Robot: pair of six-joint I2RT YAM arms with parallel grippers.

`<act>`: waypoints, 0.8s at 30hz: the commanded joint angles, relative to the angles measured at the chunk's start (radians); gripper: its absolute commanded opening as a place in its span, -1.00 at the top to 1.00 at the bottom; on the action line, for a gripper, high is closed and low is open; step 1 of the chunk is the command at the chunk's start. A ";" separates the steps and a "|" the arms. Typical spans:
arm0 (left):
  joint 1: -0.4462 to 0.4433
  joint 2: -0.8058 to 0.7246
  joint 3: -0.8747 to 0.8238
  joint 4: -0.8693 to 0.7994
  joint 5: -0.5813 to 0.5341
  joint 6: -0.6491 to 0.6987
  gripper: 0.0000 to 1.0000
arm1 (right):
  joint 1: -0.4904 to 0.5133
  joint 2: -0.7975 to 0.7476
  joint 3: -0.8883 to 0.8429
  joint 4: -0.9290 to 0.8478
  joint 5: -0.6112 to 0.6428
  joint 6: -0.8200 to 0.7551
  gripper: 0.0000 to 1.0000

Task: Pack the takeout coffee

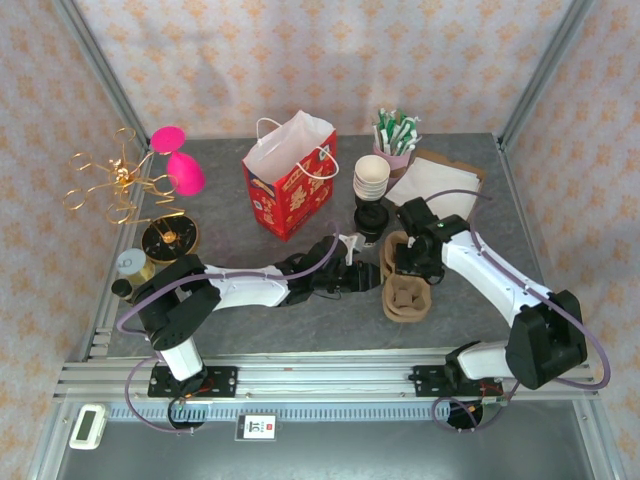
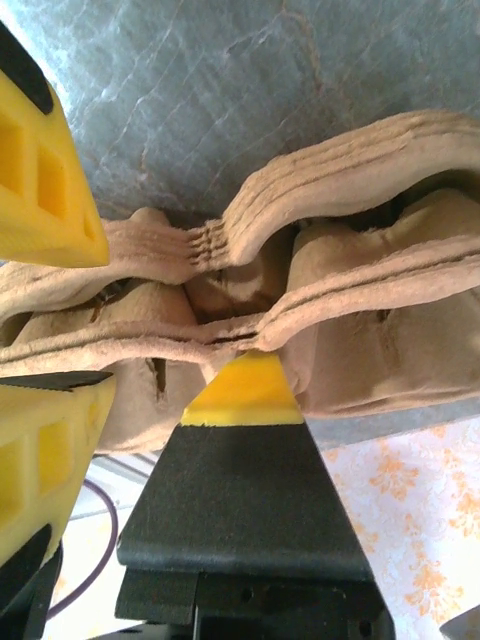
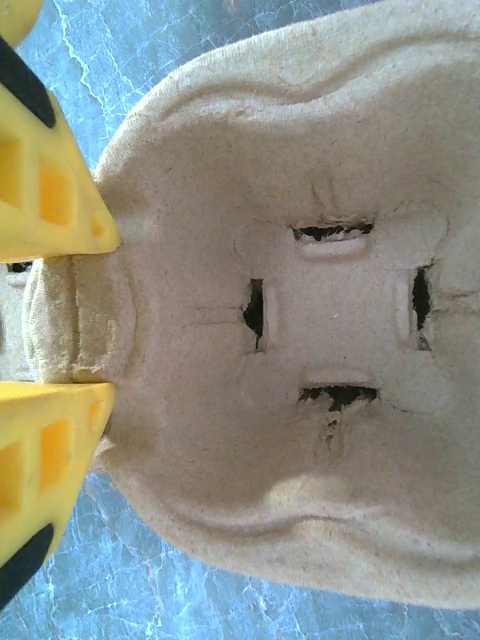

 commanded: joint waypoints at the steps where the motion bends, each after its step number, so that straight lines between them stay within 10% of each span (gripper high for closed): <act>1: -0.020 0.001 0.035 0.010 0.053 -0.014 0.33 | -0.007 -0.025 -0.007 -0.009 -0.002 0.016 0.43; 24: -0.026 0.038 -0.012 0.122 0.068 -0.218 0.33 | -0.006 -0.037 -0.009 0.007 -0.031 0.033 0.49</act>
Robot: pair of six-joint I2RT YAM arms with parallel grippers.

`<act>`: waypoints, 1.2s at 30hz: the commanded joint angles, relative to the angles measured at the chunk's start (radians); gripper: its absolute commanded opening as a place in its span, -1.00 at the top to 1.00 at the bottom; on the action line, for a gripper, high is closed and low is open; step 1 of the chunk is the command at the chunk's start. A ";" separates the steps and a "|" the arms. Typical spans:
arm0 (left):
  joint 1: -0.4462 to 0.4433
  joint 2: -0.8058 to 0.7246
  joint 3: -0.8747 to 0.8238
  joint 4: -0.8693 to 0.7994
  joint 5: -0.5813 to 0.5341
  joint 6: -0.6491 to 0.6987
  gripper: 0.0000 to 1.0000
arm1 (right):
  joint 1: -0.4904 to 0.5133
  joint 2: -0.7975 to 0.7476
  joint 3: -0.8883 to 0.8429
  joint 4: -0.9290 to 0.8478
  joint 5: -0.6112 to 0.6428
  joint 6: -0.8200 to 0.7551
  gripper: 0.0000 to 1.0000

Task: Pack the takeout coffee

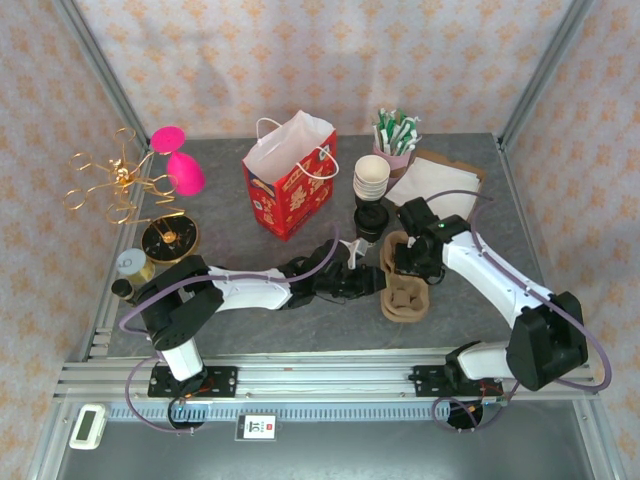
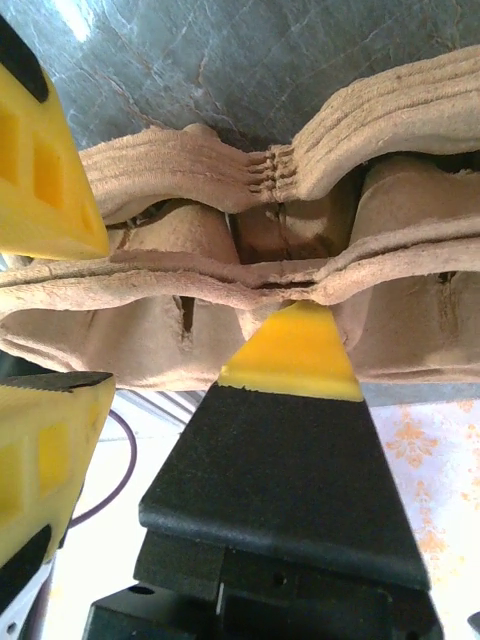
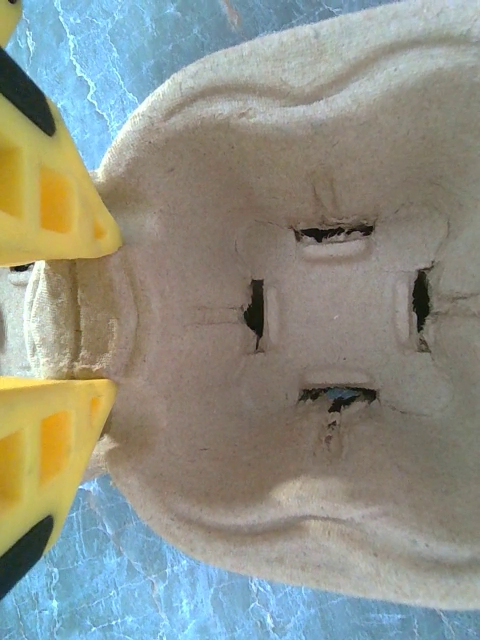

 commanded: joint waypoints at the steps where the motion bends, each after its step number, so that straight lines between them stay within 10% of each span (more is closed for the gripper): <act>1: 0.000 0.023 -0.009 0.078 0.012 -0.041 0.33 | -0.005 -0.028 -0.011 0.008 -0.009 0.015 0.49; 36: 0.053 -0.048 -0.139 0.217 0.025 -0.105 0.21 | -0.029 -0.047 -0.009 -0.002 -0.013 0.022 0.62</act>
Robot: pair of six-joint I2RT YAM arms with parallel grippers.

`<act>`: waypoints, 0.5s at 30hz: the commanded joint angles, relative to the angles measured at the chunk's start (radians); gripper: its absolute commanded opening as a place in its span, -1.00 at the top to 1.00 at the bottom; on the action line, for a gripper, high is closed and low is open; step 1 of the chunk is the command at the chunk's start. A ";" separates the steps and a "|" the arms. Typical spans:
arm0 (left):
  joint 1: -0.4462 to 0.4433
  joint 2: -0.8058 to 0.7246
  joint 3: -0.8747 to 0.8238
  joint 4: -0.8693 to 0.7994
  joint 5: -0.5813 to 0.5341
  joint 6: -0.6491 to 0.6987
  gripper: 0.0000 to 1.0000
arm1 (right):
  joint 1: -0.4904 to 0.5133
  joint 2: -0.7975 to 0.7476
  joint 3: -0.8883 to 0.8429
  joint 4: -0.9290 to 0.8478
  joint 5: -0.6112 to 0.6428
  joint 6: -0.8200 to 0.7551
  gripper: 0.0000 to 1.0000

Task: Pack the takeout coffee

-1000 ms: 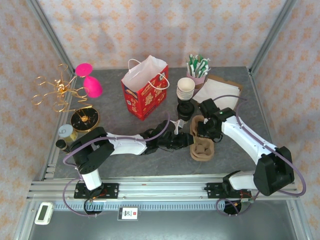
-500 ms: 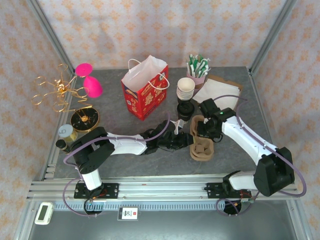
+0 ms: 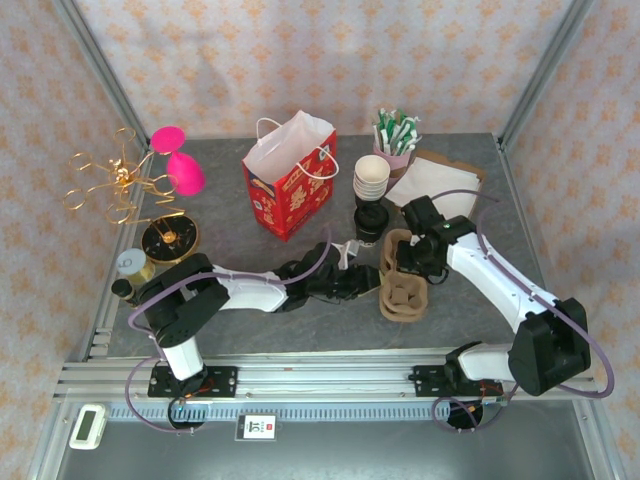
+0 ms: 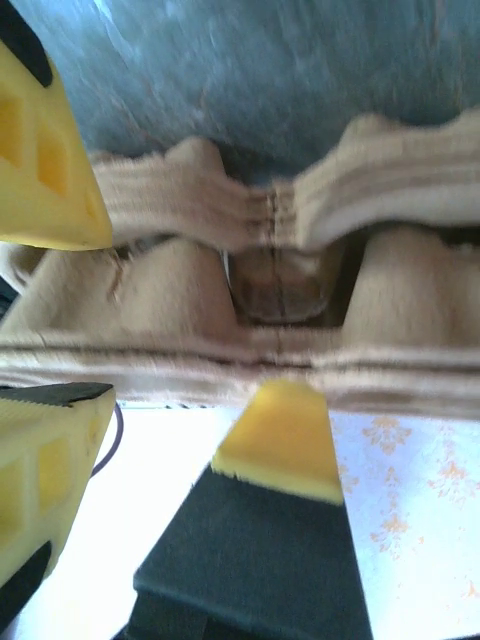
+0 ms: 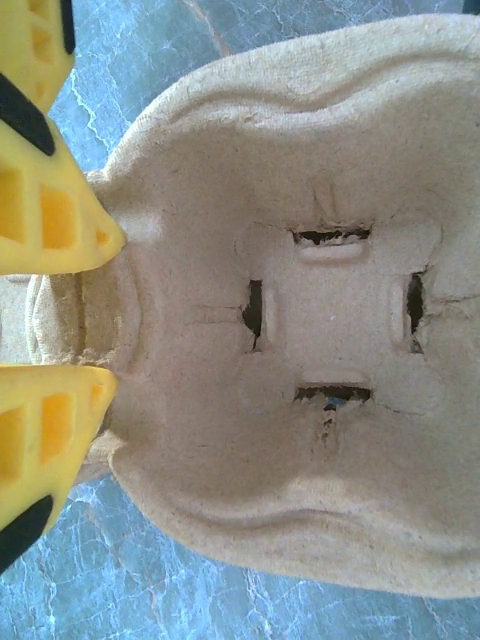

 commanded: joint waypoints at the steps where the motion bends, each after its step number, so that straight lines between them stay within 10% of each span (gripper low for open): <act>1: 0.020 -0.063 -0.051 0.063 -0.005 -0.014 0.21 | -0.007 -0.024 -0.006 -0.013 0.013 0.013 0.62; 15: 0.018 0.020 -0.019 0.160 0.093 -0.015 0.27 | -0.016 -0.027 -0.011 0.002 -0.029 0.018 0.68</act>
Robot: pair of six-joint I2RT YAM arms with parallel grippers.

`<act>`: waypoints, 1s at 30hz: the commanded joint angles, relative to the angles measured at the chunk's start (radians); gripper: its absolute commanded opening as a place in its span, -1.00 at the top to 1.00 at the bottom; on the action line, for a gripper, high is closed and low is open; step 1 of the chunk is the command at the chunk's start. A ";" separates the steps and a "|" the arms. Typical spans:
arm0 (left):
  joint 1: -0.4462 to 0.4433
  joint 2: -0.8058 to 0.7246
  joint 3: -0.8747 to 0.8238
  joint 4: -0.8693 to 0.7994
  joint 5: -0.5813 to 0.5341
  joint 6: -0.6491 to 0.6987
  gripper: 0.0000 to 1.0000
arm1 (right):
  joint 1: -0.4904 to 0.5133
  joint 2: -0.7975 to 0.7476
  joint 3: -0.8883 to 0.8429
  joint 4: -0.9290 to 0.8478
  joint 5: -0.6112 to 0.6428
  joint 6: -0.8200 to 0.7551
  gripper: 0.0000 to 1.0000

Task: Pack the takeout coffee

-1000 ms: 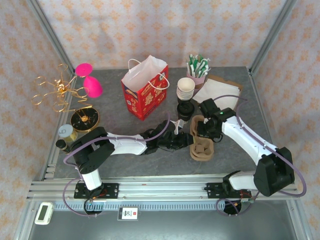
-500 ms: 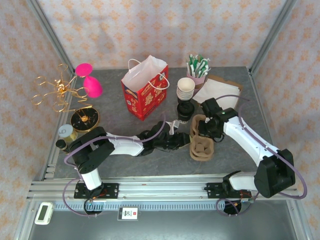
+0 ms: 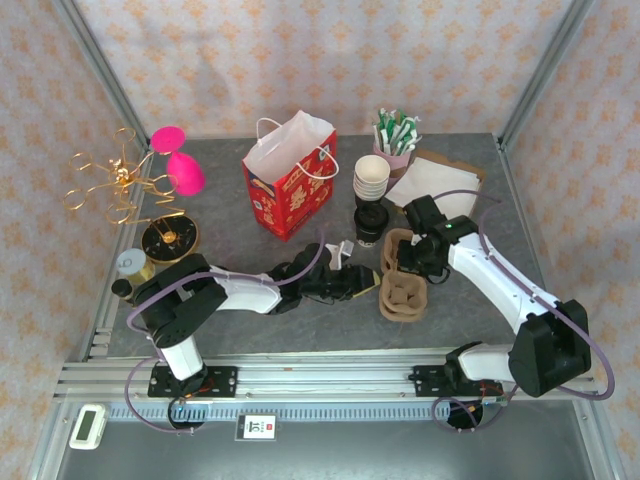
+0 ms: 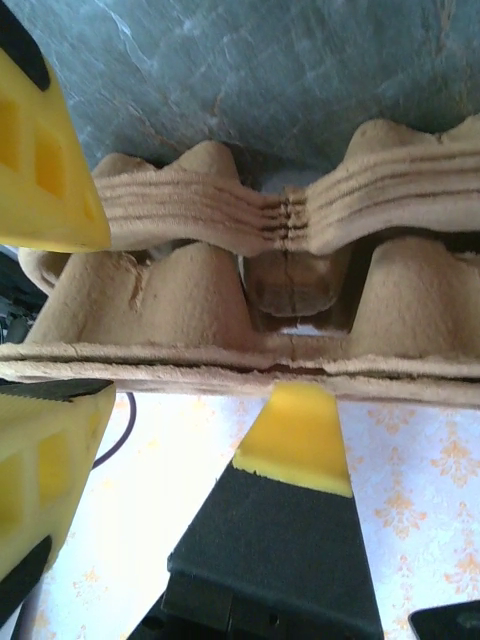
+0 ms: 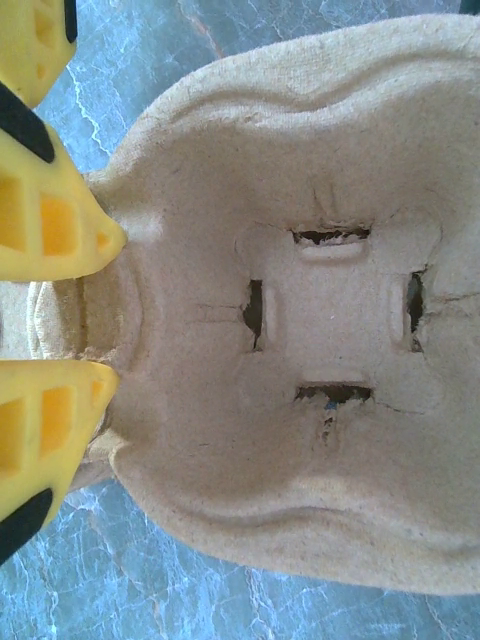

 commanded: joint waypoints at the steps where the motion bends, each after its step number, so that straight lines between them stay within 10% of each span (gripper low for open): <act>1: -0.003 0.029 0.035 0.042 0.041 0.004 0.28 | -0.004 -0.019 -0.012 0.003 -0.005 0.014 0.69; 30: -0.002 0.077 0.062 -0.106 0.003 0.057 0.36 | -0.020 -0.037 -0.001 -0.013 -0.015 0.022 0.74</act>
